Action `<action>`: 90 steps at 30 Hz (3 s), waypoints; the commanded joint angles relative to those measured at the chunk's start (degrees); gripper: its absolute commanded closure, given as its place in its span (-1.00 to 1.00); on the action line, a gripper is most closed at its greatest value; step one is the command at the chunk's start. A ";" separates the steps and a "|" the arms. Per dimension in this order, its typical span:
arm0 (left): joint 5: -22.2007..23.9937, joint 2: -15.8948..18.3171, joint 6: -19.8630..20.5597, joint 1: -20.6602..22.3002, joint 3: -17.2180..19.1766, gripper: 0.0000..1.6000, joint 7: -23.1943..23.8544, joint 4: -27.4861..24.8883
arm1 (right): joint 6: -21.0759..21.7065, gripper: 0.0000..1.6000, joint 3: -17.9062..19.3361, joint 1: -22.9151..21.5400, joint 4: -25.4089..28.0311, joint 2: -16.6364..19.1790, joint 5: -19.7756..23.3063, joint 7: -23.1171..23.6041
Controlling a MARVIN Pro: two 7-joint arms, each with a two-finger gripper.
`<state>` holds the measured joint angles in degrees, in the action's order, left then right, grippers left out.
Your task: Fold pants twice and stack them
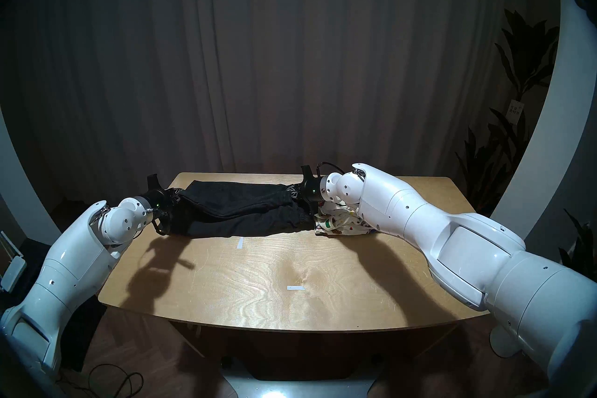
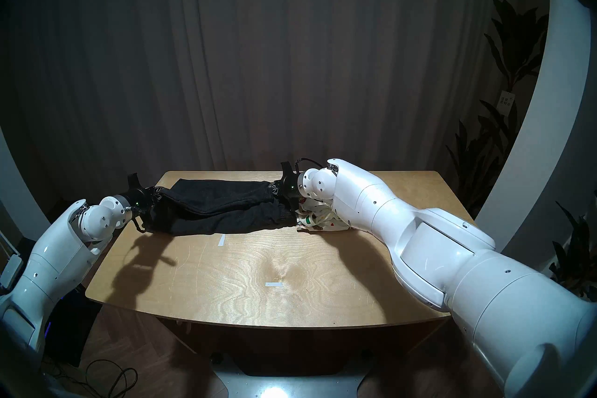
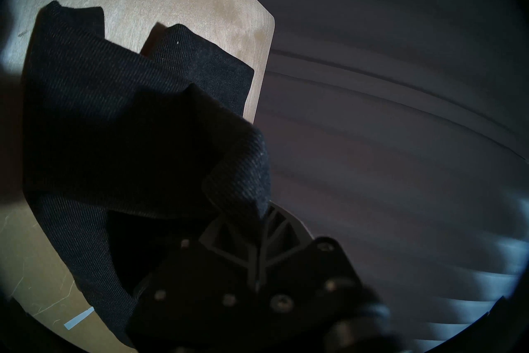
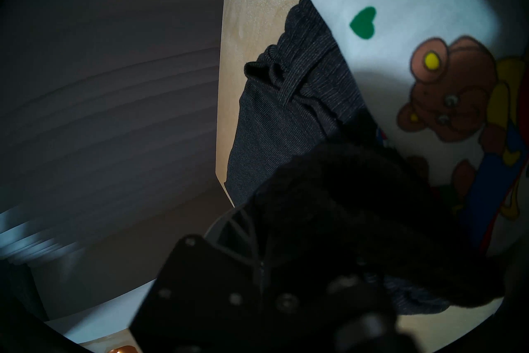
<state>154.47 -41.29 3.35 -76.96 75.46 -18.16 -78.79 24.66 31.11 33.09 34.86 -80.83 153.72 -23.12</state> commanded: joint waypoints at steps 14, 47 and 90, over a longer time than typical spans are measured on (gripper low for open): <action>-2.15 -4.54 -2.14 8.13 -0.02 1.00 0.96 4.06 | -1.78 1.00 0.81 -2.00 -0.98 -0.18 -0.08 0.89; -6.25 -11.74 -5.57 15.35 -1.83 0.69 1.11 10.75 | -4.51 1.00 0.73 -2.02 -2.32 -0.64 -0.10 1.14; -11.12 -19.47 -10.17 23.10 -3.45 -1.00 1.10 20.24 | -7.85 1.00 0.87 -2.28 -3.60 -1.31 0.21 1.46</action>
<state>143.86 -59.87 -6.96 -57.56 72.09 -17.81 -58.56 17.17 31.48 32.45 31.20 -81.99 154.02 -22.26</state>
